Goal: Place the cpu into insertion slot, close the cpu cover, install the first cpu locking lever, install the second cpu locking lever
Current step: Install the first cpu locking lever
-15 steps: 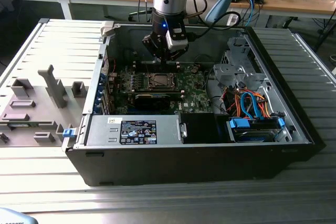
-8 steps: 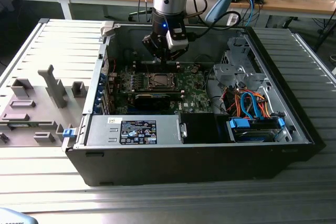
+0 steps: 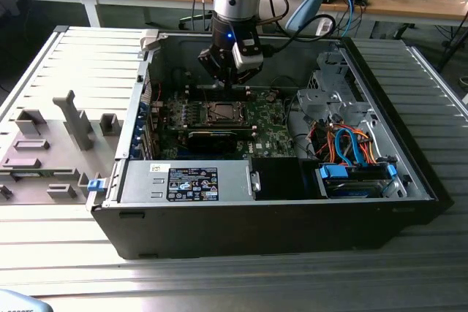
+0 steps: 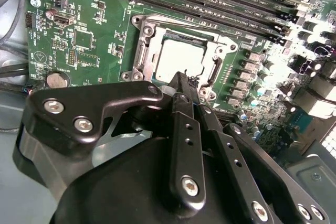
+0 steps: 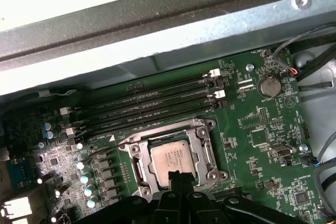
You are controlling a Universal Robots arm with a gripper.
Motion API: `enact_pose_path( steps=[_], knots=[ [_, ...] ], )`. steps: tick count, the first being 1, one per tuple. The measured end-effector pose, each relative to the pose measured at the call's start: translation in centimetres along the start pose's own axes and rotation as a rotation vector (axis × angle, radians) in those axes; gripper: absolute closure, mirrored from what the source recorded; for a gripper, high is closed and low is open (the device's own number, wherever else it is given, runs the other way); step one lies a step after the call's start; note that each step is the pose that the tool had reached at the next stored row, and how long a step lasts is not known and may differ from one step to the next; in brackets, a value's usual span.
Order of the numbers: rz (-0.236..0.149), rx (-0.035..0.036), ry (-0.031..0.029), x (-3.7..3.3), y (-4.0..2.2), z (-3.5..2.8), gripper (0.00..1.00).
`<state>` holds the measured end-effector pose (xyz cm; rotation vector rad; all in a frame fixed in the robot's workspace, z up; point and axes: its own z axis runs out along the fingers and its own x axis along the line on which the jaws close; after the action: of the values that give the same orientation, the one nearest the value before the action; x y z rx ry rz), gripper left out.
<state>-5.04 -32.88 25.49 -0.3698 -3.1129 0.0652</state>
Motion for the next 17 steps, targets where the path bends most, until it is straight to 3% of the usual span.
enact_pose_path(
  steps=[17],
  knots=[
    [-0.043, 0.0, -0.0018, 0.0, 0.0, 0.0, 0.89]
  ],
)
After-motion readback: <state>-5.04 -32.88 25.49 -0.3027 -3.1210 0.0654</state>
